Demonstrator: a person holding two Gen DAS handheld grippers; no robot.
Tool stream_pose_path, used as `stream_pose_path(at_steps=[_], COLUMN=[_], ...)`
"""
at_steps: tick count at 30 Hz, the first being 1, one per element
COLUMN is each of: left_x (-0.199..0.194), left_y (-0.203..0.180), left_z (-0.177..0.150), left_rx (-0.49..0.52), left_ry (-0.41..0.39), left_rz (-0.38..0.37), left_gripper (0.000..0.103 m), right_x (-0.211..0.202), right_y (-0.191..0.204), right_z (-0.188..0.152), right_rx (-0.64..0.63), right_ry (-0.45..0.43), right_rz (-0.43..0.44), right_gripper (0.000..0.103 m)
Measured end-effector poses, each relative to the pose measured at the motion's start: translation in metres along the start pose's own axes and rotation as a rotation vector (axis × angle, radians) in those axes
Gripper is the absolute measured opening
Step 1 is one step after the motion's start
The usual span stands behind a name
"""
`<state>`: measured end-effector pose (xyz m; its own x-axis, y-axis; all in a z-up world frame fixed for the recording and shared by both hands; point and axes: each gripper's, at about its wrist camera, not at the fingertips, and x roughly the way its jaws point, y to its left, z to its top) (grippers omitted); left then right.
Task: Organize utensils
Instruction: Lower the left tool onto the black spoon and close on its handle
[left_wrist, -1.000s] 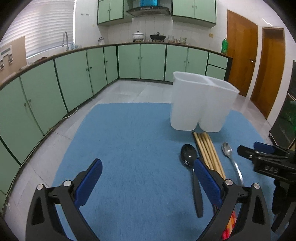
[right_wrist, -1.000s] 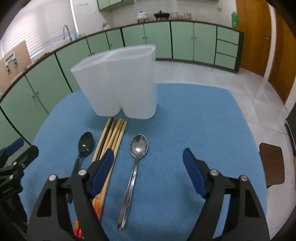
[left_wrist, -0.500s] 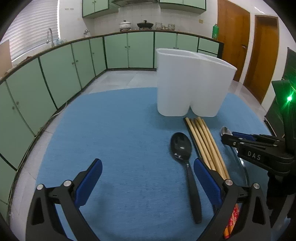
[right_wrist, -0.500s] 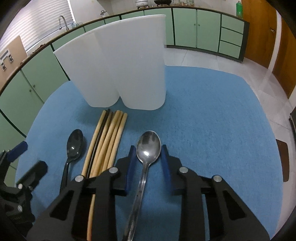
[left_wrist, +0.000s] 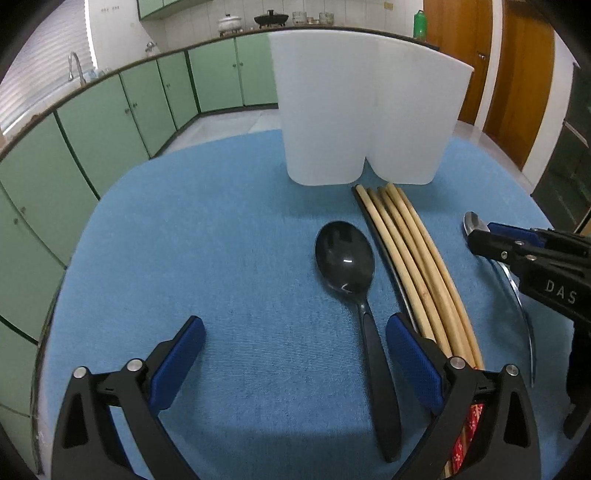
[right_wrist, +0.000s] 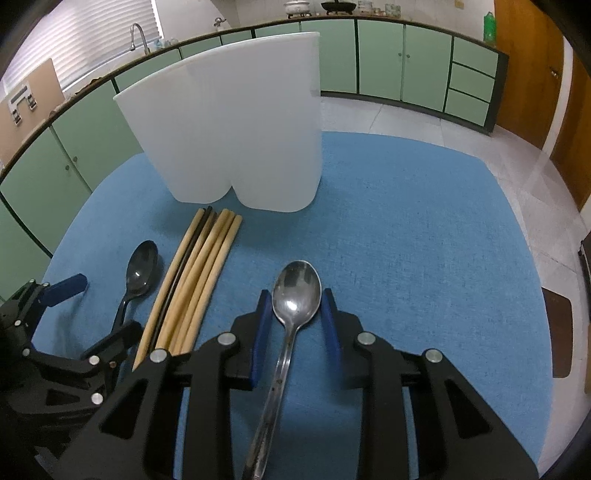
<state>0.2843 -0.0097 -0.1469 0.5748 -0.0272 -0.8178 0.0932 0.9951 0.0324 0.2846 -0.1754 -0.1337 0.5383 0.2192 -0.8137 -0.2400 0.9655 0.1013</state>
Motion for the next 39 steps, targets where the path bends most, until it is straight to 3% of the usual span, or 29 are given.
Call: stream_pose_path(at_steps=[7, 11, 15, 26, 30, 32, 35, 37, 39], left_x=[0.000, 0.000, -0.001, 0.029, 0.031, 0.031, 0.027, 0.026, 0.023], left_y=[0.022, 0.027, 0.016, 0.010, 0.008, 0.011, 0.010, 0.013, 0.015], left_z=[0.004, 0.009, 0.016, 0.054, 0.052, 0.054, 0.053, 0.056, 0.053], left_rx=[-0.041, -0.034, -0.013, 0.012, -0.004, -0.007, 0.002, 0.007, 0.000], left_ry=[-0.001, -0.006, -0.022, 0.003, 0.014, 0.008, -0.003, -0.008, -0.014], left_rz=[0.055, 0.033, -0.013, -0.017, -0.039, -0.050, -0.078, -0.102, -0.140], left_gripper=[0.097, 0.094, 0.095, 0.095, 0.094, 0.089, 0.068, 0.044, 0.035], right_x=[0.003, 0.005, 0.007, 0.012, 0.015, 0.017, 0.020, 0.022, 0.019], right_y=[0.008, 0.004, -0.005, -0.029, -0.029, -0.028, -0.028, -0.028, -0.029], right_z=[-0.001, 0.002, 0.005, 0.020, 0.025, 0.027, 0.033, 0.033, 0.031], right_rx=[-0.059, -0.067, -0.057, -0.014, 0.000, 0.004, -0.002, -0.002, 0.006], right_ry=[-0.011, -0.011, -0.005, 0.035, 0.050, 0.056, 0.061, 0.057, 0.040], right_rz=[-0.083, -0.094, -0.079, -0.027, -0.021, -0.019, -0.032, -0.029, -0.018], right_gripper=[0.026, 0.027, 0.028, 0.029, 0.029, 0.031, 0.027, 0.027, 0.027])
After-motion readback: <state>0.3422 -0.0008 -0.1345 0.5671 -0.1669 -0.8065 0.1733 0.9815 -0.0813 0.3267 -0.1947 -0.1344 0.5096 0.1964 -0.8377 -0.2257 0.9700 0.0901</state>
